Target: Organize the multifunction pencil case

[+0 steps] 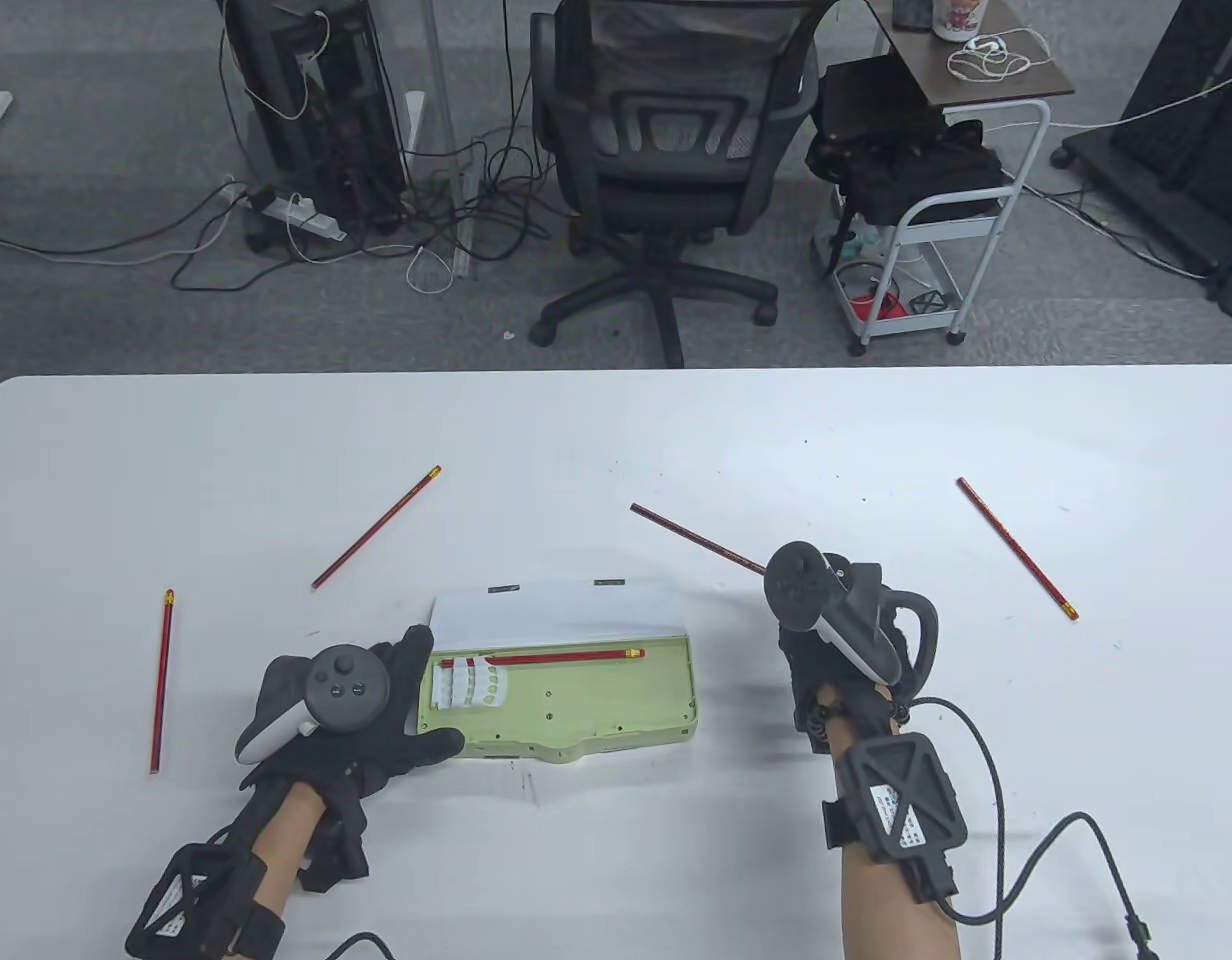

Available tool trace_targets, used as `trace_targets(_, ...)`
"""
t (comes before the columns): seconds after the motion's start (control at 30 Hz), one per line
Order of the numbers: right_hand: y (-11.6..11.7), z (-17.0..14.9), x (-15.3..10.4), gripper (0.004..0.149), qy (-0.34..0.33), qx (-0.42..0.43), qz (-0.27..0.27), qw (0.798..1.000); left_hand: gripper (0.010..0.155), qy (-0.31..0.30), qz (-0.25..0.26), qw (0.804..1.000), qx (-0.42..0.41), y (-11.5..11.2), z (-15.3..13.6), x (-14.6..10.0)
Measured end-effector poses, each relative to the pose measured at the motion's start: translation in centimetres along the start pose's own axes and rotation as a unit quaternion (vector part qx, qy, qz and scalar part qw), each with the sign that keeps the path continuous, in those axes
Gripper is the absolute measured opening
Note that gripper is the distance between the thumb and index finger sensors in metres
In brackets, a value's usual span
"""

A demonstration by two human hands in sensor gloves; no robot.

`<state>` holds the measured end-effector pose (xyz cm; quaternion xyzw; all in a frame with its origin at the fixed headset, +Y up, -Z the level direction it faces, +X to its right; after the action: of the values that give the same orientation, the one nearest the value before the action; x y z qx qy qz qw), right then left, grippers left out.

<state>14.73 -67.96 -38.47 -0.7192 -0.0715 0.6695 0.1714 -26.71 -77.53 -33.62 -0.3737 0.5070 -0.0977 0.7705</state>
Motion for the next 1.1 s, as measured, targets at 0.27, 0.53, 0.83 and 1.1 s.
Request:
trace_targets(0.27,-0.6,2.1,-3.1,0.042,-0.046,0.014,-0.027,0.998,0.112,-0.002,0.003,1.000,0.000,0.0,0.0,0.0)
trace_targets(0.53,0.9,5.1,-4.5,0.042,-0.114,-0.005,-0.012,0.993,0.112,-0.003,0.003,1.000,-0.002,-0.1,0.0,0.0)
trace_targets(0.83,2.0,7.6,-6.0,0.042,-0.169,-0.022,-0.001,0.985,0.112,-0.003,0.002,1.000,-0.002,-0.1,0.0,0.0)
trace_targets(1.1,2.6,8.8,-6.5,0.041,-0.196,-0.037,-0.004,0.980,0.112,-0.004,0.001,1.000,-0.003,-0.1,0.0,0.0)
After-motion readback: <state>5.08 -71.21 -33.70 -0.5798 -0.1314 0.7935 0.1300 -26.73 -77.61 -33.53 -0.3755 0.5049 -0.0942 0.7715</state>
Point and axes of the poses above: the tracker on the back of each hand, its own z axis roughly to the thumb side, its own x axis roughly from the wrist to the fingertips, y = z × x, the point moved 3 cm from there along x, roughly from the wrist to the fingertips, and after that the axes turned 13 degrees about -z, right-handed, at the moved point
